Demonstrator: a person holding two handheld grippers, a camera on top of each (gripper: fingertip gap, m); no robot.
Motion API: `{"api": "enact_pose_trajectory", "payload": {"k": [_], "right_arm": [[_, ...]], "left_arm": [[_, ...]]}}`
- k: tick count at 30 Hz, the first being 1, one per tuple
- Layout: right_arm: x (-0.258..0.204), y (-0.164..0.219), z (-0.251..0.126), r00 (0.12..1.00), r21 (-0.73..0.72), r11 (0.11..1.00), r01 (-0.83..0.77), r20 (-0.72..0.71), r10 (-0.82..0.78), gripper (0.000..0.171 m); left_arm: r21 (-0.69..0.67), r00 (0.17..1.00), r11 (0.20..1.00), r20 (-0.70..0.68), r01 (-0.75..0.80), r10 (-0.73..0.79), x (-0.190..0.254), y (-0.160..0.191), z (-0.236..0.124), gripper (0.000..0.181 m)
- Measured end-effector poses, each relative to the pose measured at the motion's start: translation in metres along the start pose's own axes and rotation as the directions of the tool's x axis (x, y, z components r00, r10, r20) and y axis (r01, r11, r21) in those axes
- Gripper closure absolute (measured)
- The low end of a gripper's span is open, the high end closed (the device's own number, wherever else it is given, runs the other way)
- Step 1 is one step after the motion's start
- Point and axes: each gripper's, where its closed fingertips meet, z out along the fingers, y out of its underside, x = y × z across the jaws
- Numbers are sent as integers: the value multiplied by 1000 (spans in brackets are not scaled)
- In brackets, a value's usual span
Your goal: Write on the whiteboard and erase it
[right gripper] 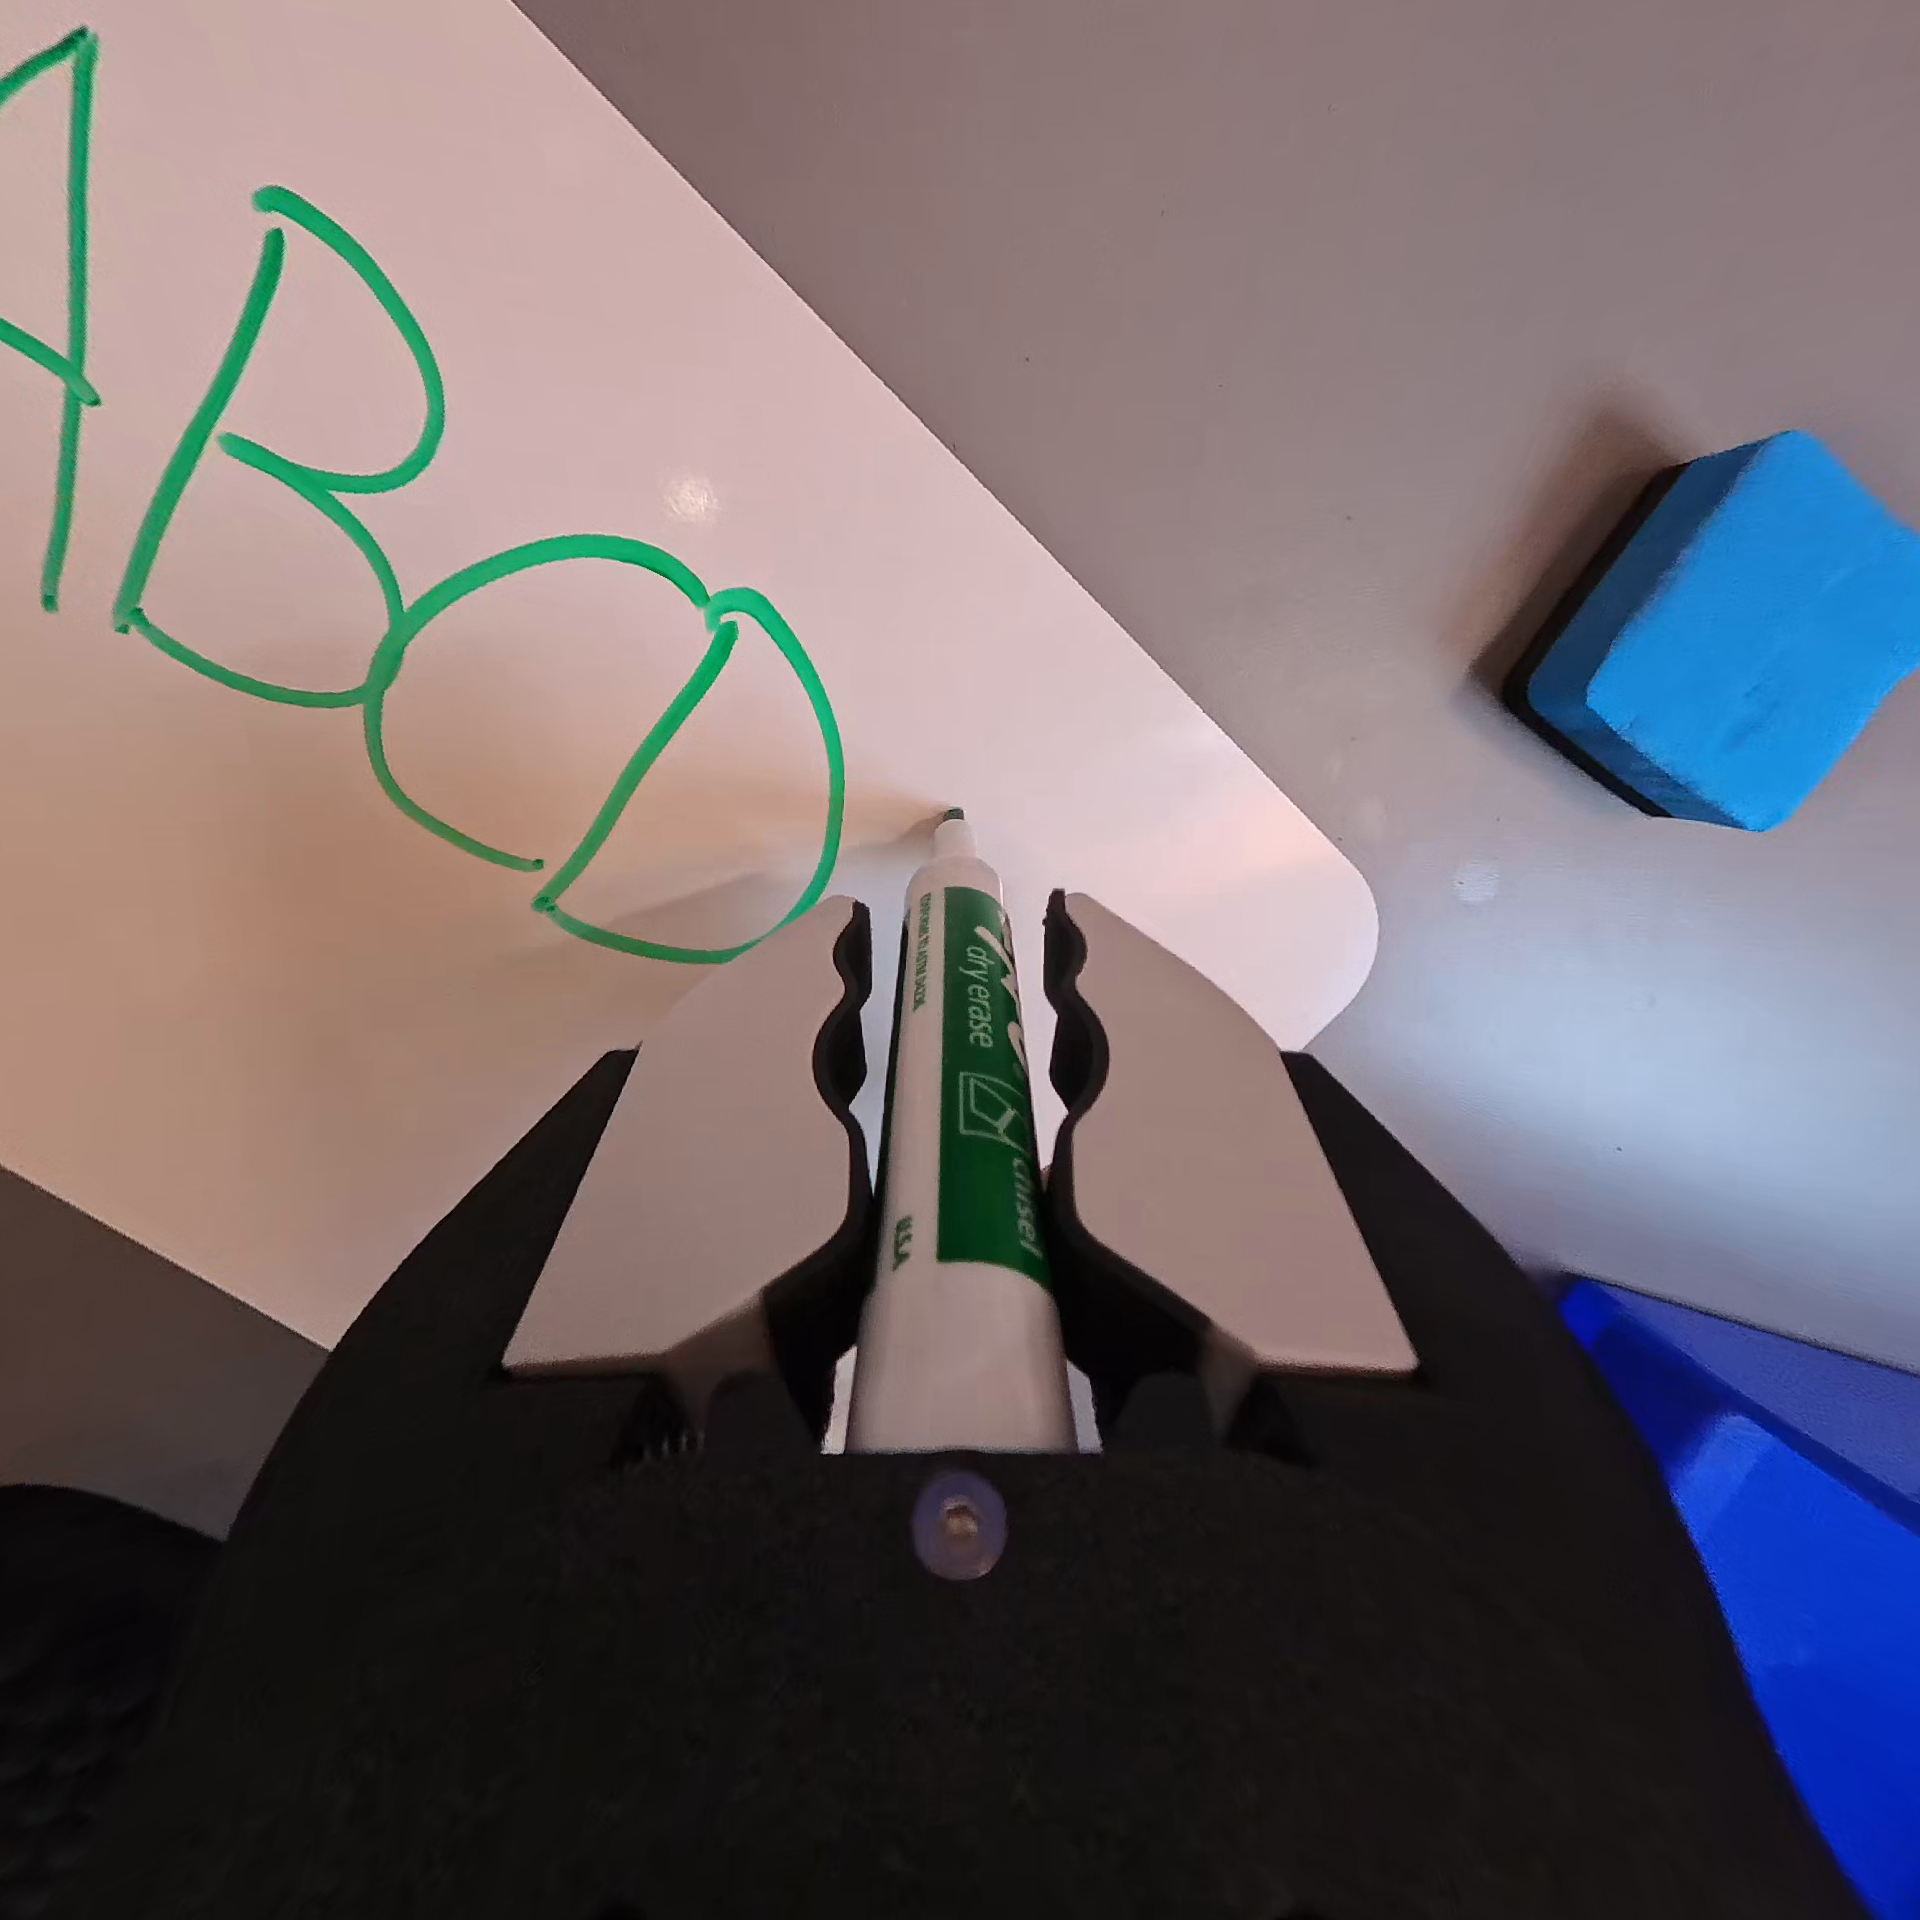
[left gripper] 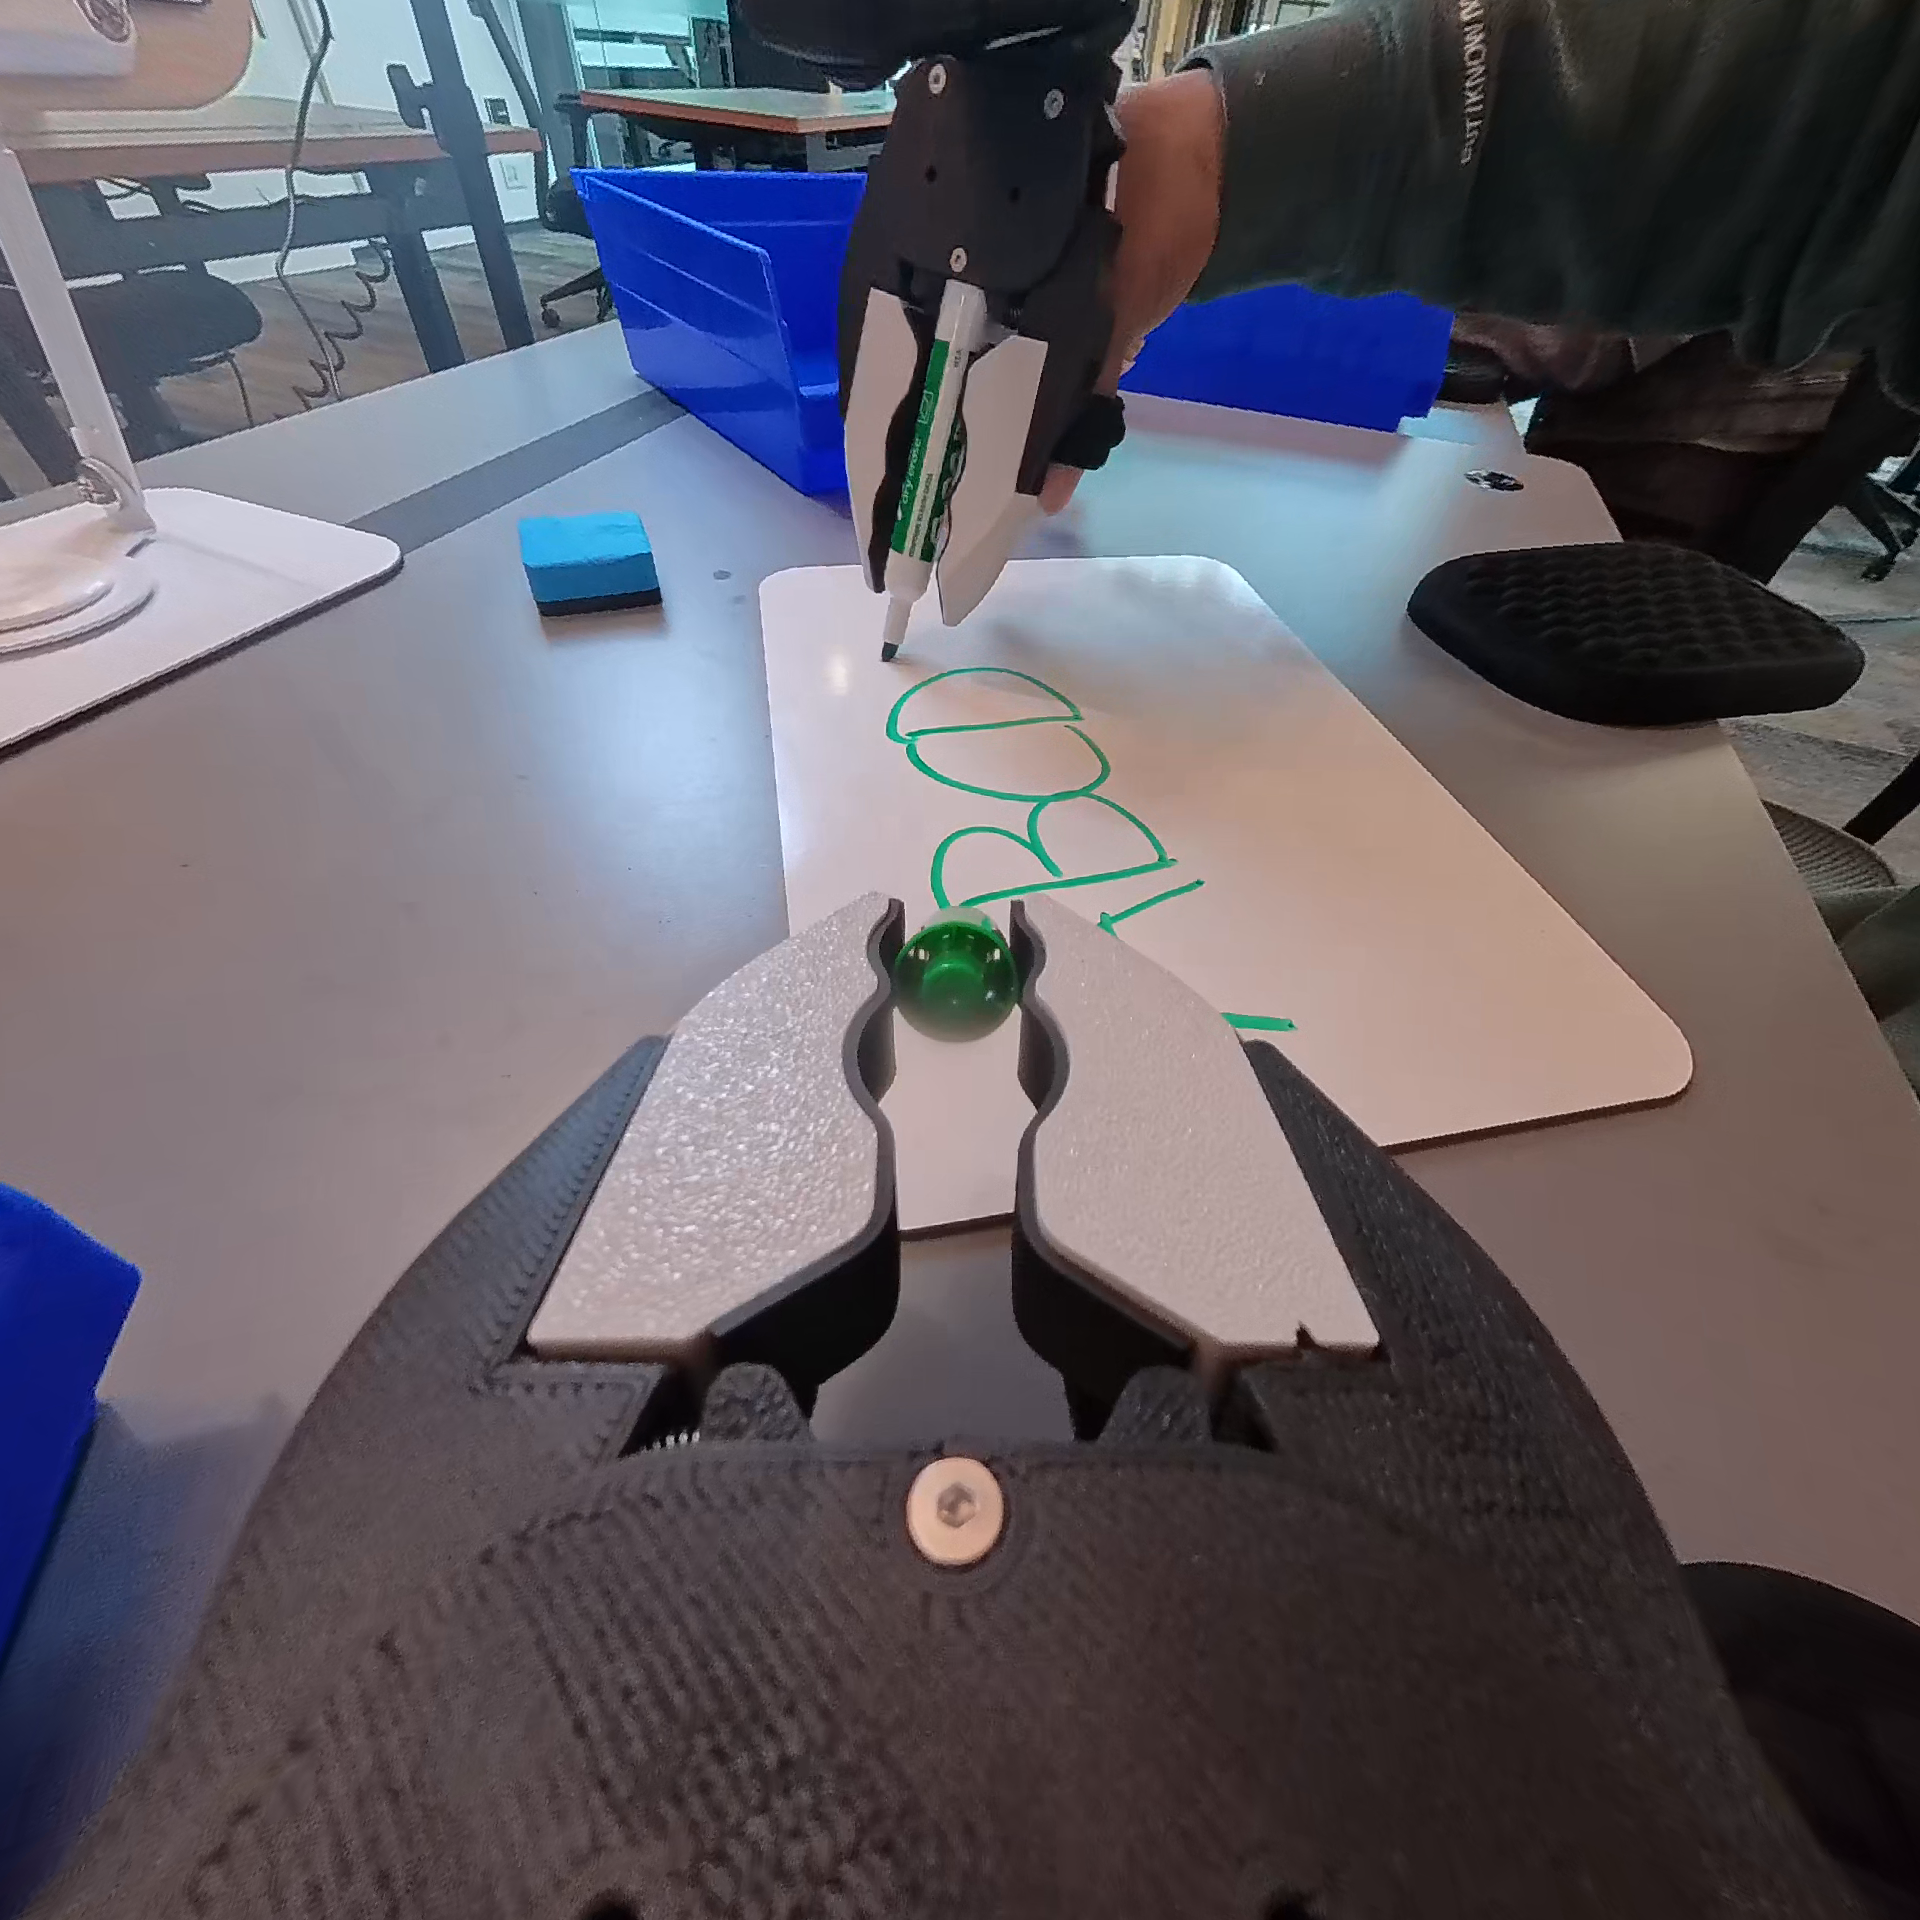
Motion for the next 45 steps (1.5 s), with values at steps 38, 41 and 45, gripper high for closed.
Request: {"api": "enact_pose_trajectory", "payload": {"k": [38, 41, 45], "right_arm": [[-17, 21, -9, 1000, -7, 1000, -5, 8, 5, 138], [-9, 28, -9, 999, -16, 1000, -14, -31, 14, 138], [-4, 34, -13, 999, 1, 999, -35, -33, 35, 138]], "left_arm": [[17, 999, 999, 11, 37, -37, -5, -2, -2, 162], [20, 999, 999, 14, 39, -39, -6, -2, -2, 162], [21, 999, 999, 17, 40, -40, -6, -2, -2, 162]]}}
